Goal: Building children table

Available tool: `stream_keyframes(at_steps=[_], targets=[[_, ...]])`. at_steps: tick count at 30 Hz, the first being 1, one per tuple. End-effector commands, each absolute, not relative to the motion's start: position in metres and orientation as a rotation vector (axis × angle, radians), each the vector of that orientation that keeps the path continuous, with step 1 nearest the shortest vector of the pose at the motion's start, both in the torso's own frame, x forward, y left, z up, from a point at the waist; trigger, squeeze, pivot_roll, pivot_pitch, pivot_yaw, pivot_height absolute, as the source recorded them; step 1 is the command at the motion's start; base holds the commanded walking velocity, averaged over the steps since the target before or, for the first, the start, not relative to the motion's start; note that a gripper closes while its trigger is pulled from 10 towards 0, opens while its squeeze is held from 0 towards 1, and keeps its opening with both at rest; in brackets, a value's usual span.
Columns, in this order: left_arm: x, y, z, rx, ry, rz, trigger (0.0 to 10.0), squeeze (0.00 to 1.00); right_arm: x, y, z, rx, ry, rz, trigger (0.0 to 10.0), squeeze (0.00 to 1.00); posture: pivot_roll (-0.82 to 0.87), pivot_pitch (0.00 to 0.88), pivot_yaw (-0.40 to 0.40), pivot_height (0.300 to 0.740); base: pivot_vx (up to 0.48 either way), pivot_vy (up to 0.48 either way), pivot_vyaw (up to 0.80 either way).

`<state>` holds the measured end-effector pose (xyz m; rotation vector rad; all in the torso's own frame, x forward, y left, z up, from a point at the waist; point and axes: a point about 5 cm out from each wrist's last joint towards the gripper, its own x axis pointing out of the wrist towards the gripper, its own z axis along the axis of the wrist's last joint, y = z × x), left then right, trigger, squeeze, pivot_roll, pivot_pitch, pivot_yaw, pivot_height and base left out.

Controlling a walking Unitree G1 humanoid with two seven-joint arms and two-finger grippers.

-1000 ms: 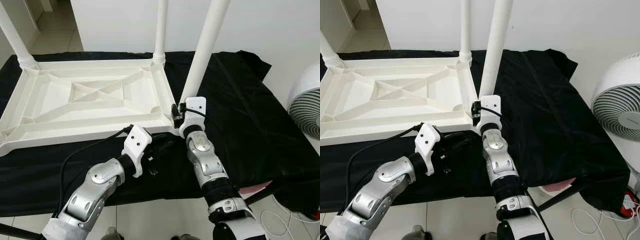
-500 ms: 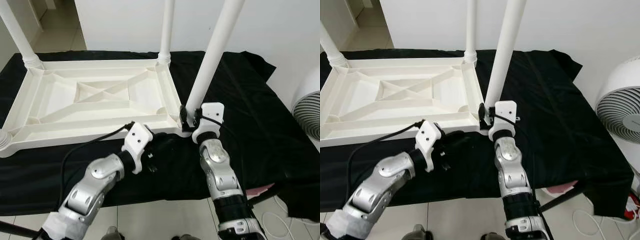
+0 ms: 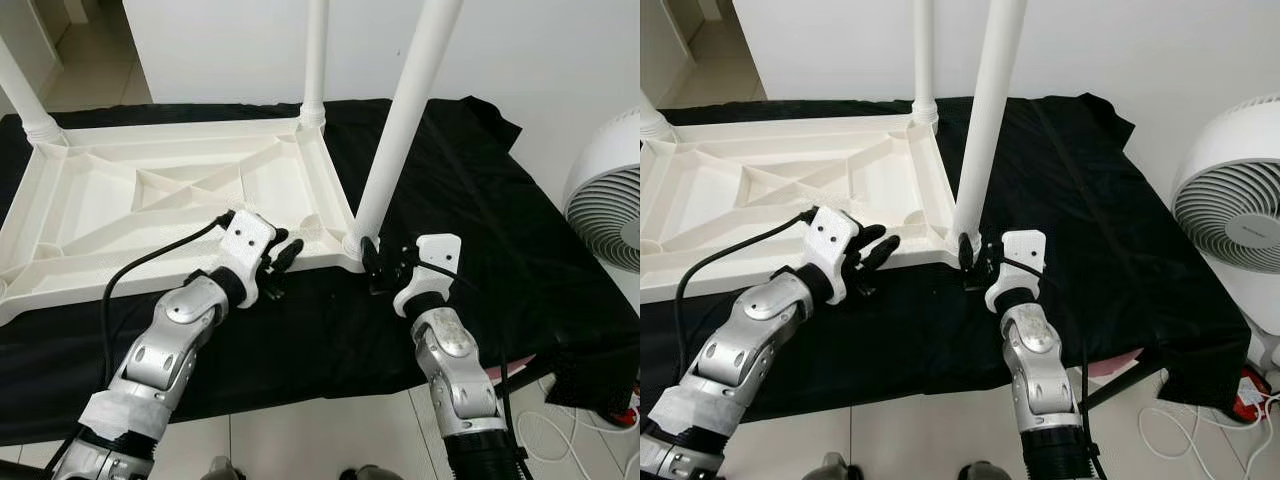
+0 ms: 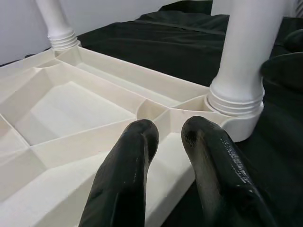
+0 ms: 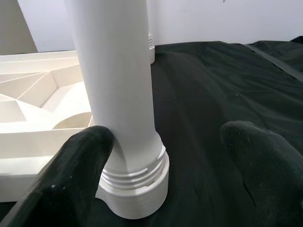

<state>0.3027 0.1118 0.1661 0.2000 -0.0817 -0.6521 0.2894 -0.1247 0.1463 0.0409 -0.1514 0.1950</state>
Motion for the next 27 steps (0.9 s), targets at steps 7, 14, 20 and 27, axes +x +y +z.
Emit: stream_keyframes(at_steps=[7,14,20,27], targets=[[0.312,0.121,0.163,0.214,-0.039,-0.583,10.0,0.0,0.276,-0.108,0.138,0.1,-0.09,0.387,10.0,0.0,-0.04,0.084,0.001,0.74,0.0,0.0,0.0],[0.314,0.126,0.15,0.275,0.044,-0.563,10.0,0.0,0.274,-0.104,0.136,0.121,-0.068,0.446,5.3,0.0,-0.04,0.083,0.003,0.74,0.0,0.0,0.0],[0.315,0.129,0.144,0.276,0.081,-0.564,10.0,0.0,0.278,-0.104,0.142,0.136,-0.086,0.48,0.0,0.0,-0.04,0.08,0.005,0.74,0.0,0.0,0.0],[0.317,0.149,0.144,0.313,0.08,-0.546,10.0,0.0,0.292,-0.11,0.15,0.145,-0.093,0.5,10.0,0.0,-0.04,0.08,0.005,0.74,0.0,0.0,0.0]])
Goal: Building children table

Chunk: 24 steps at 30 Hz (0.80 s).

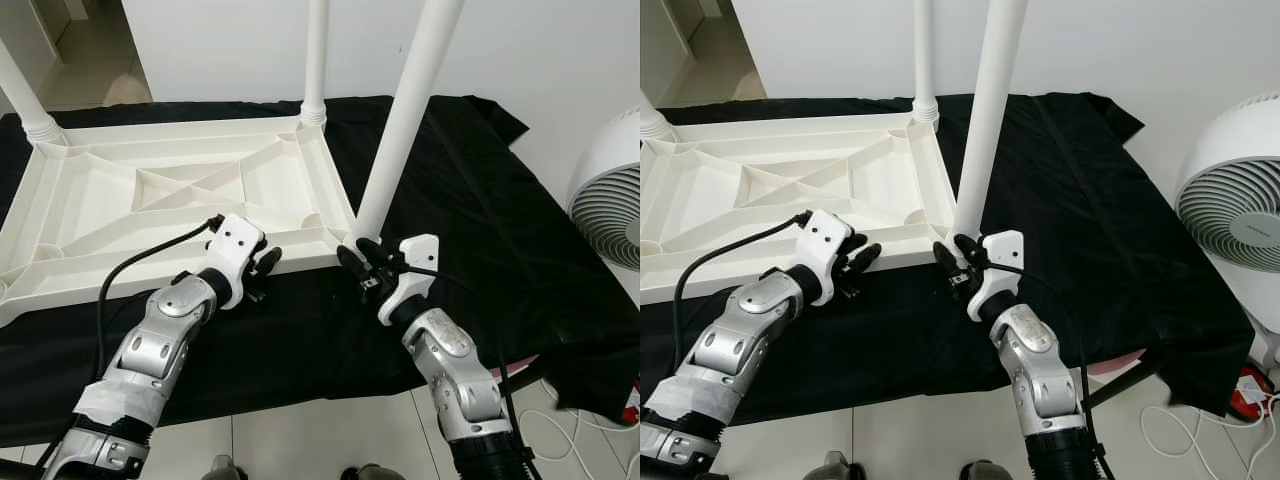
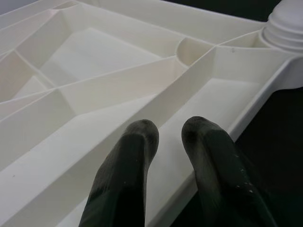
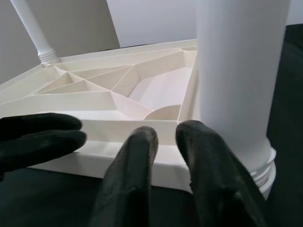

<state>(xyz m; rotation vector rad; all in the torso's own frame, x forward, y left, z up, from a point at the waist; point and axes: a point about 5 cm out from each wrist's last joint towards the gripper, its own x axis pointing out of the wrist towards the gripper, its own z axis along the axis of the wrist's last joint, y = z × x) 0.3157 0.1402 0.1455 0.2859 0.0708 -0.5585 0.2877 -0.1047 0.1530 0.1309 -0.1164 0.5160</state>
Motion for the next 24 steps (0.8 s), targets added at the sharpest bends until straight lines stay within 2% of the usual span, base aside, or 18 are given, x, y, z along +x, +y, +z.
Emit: stream_keyframes(at_steps=[1,12,14,19,24], targets=[[0.317,0.149,0.144,0.313,0.08,-0.546,10.0,0.0,0.292,-0.11,0.15,0.145,-0.093,0.5,10.0,0.0,-0.04,0.08,0.005,0.74,0.0,0.0,0.0],[0.315,0.168,0.142,0.435,0.094,-0.576,10.0,0.0,0.31,-0.126,0.158,0.142,-0.108,0.448,10.0,0.0,-0.03,0.073,0.001,0.74,0.0,0.0,0.0],[0.314,0.172,0.141,0.452,0.101,-0.596,10.0,0.0,0.316,-0.136,0.159,0.126,-0.114,0.415,10.0,0.0,-0.03,0.074,0.0,0.74,0.0,0.0,0.0],[0.309,0.175,0.141,0.449,0.11,-0.667,10.0,0.0,0.326,-0.158,0.163,0.106,-0.128,0.33,10.0,0.0,-0.03,0.074,0.0,0.74,0.0,0.0,0.0],[0.308,0.175,0.14,0.428,0.116,-0.696,10.0,0.0,0.327,-0.161,0.164,0.099,-0.133,0.329,10.0,0.0,-0.03,0.083,0.012,0.74,0.0,0.0,0.0]])
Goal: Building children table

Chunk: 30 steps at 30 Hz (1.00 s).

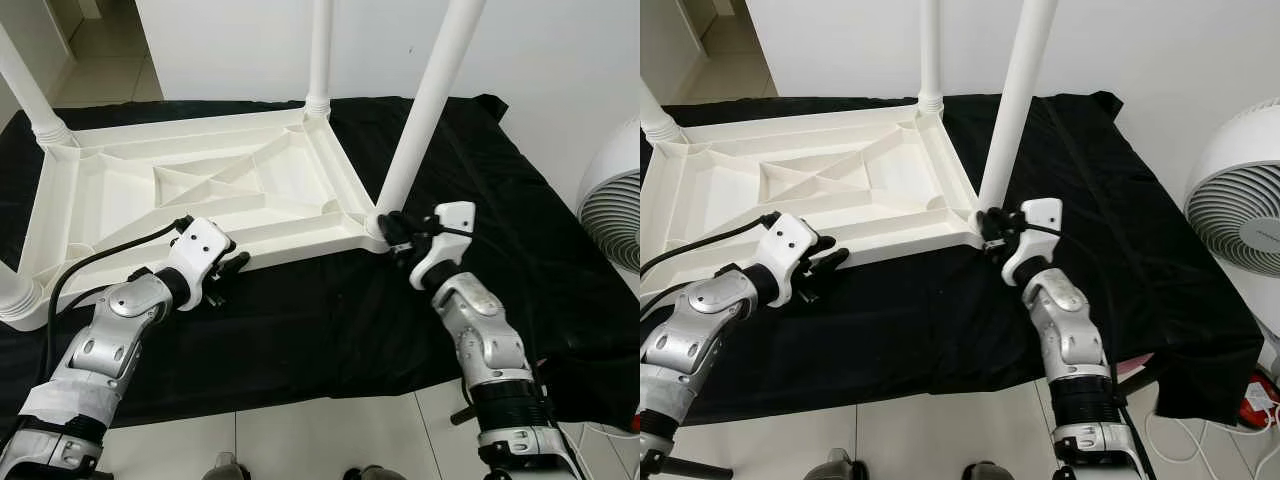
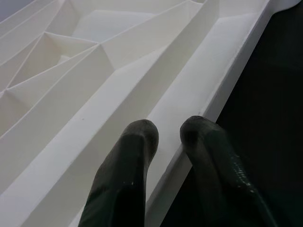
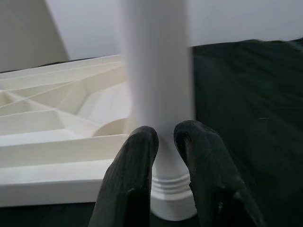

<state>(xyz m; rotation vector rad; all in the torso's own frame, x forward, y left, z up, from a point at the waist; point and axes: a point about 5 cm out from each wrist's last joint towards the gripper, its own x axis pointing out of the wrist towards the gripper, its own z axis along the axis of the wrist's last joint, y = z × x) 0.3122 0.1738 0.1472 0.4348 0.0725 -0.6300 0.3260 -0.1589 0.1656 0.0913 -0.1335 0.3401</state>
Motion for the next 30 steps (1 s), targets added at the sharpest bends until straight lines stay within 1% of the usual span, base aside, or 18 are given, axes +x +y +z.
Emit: stream_keyframes(at_steps=[1,3,4,8,9,16,21,26,30], targets=[[0.308,0.174,0.14,0.419,0.115,-0.698,10.0,0.93,0.327,-0.16,0.164,0.097,-0.134,0.331,10.0,0.0,-0.03,0.083,0.012,0.74,0.0,0.0,0.0],[0.308,0.174,0.14,0.416,0.113,-0.698,10.0,0.93,0.327,-0.16,0.164,0.096,-0.135,0.333,10.0,0.0,-0.03,0.083,0.012,0.74,0.0,0.0,0.0],[0.308,0.174,0.141,0.416,0.112,-0.697,10.0,1.0,0.327,-0.16,0.163,0.096,-0.136,0.334,10.0,0.0,-0.03,0.083,0.012,0.74,0.0,0.0,0.0],[0.312,0.175,0.138,0.452,0.13,-0.677,10.0,1.0,0.327,-0.155,0.164,0.099,-0.145,0.351,10.0,0.0,-0.03,0.08,0.017,0.74,0.0,0.0,0.0],[0.313,0.178,0.136,0.469,0.145,-0.673,10.0,0.0,0.327,-0.156,0.164,0.096,-0.149,0.351,10.0,0.0,-0.03,0.079,0.02,0.74,0.0,0.0,0.0],[0.316,0.185,0.129,0.498,0.19,-0.668,10.0,0.0,0.328,-0.159,0.167,0.091,-0.156,0.345,10.0,0.0,-0.04,0.08,0.024,0.74,0.0,0.0,0.0],[0.327,0.199,0.123,0.523,0.259,-0.581,10.0,0.0,0.329,-0.16,0.168,0.086,-0.167,0.34,10.0,0.0,-0.04,0.079,0.035,0.74,0.0,0.0,0.0],[0.329,0.201,0.123,0.506,0.275,-0.549,10.0,0.0,0.328,-0.16,0.168,0.089,-0.173,0.334,10.0,0.0,-0.04,0.078,0.043,0.74,0.0,0.0,0.0],[0.328,0.195,0.119,0.454,0.28,-0.553,10.0,0.0,0.328,-0.16,0.169,0.092,-0.18,0.323,10.0,0.0,-0.04,0.078,0.05,0.74,0.0,0.0,0.0]])
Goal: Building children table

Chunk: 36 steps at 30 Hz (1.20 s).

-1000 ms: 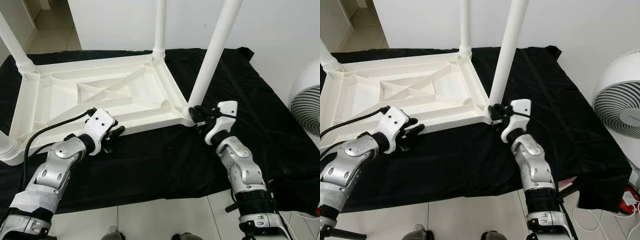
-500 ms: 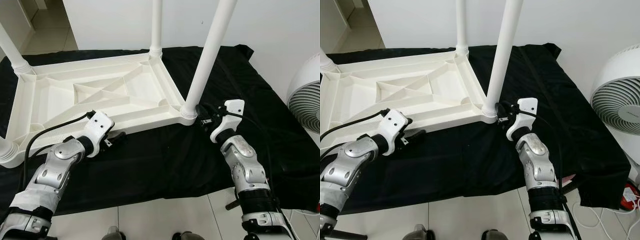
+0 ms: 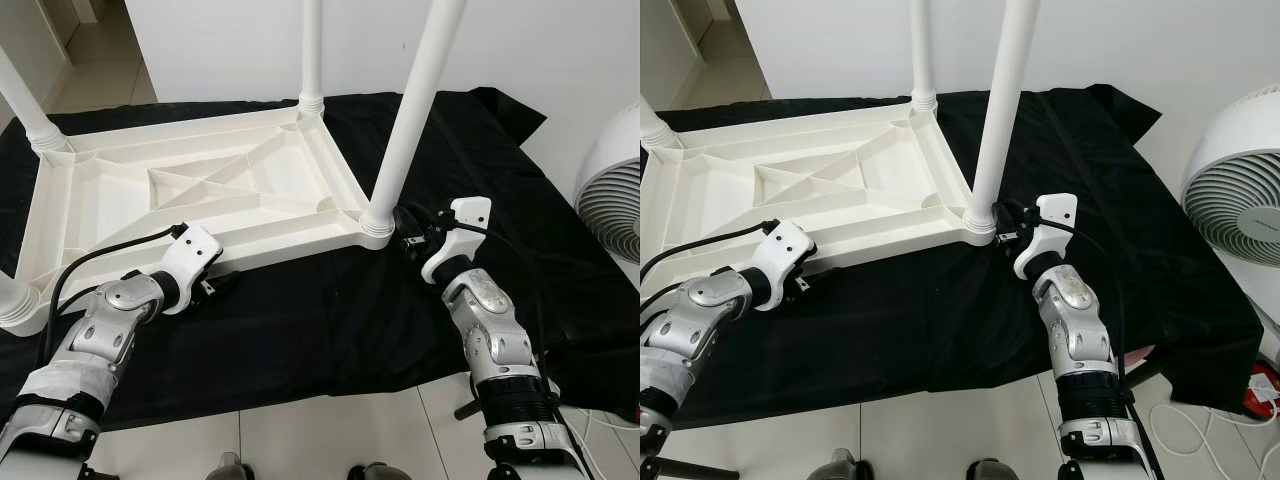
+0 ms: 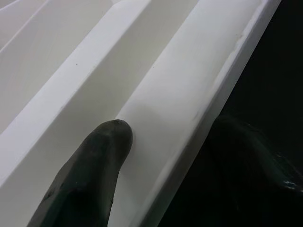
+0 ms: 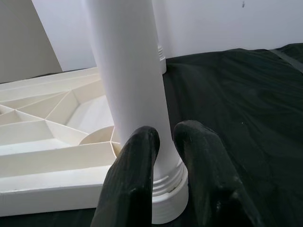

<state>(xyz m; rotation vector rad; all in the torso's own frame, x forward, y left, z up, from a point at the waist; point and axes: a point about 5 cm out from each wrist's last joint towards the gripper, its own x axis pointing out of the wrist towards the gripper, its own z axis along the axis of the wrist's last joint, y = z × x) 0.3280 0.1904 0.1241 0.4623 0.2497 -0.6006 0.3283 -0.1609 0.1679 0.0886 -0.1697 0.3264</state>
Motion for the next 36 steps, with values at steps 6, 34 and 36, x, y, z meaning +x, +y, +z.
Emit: stream_keyframes(at_steps=[6,34,36], targets=[[0.326,0.19,0.115,0.43,0.276,-0.559,0.0,0.0,0.329,-0.161,0.17,0.097,-0.185,0.316,10.0,0.0,-0.04,0.078,0.057,0.74,0.0,0.0,0.0],[0.303,0.108,0.1,0.281,0.217,-0.642,0.0,0.0,0.334,-0.15,0.176,0.104,-0.22,0.317,10.0,0.0,-0.04,0.07,0.071,0.74,0.0,0.0,0.0],[0.301,0.108,0.1,0.274,0.216,-0.626,0.0,0.0,0.334,-0.15,0.176,0.105,-0.221,0.315,10.0,0.0,-0.04,0.069,0.073,0.74,0.0,0.0,0.0]])
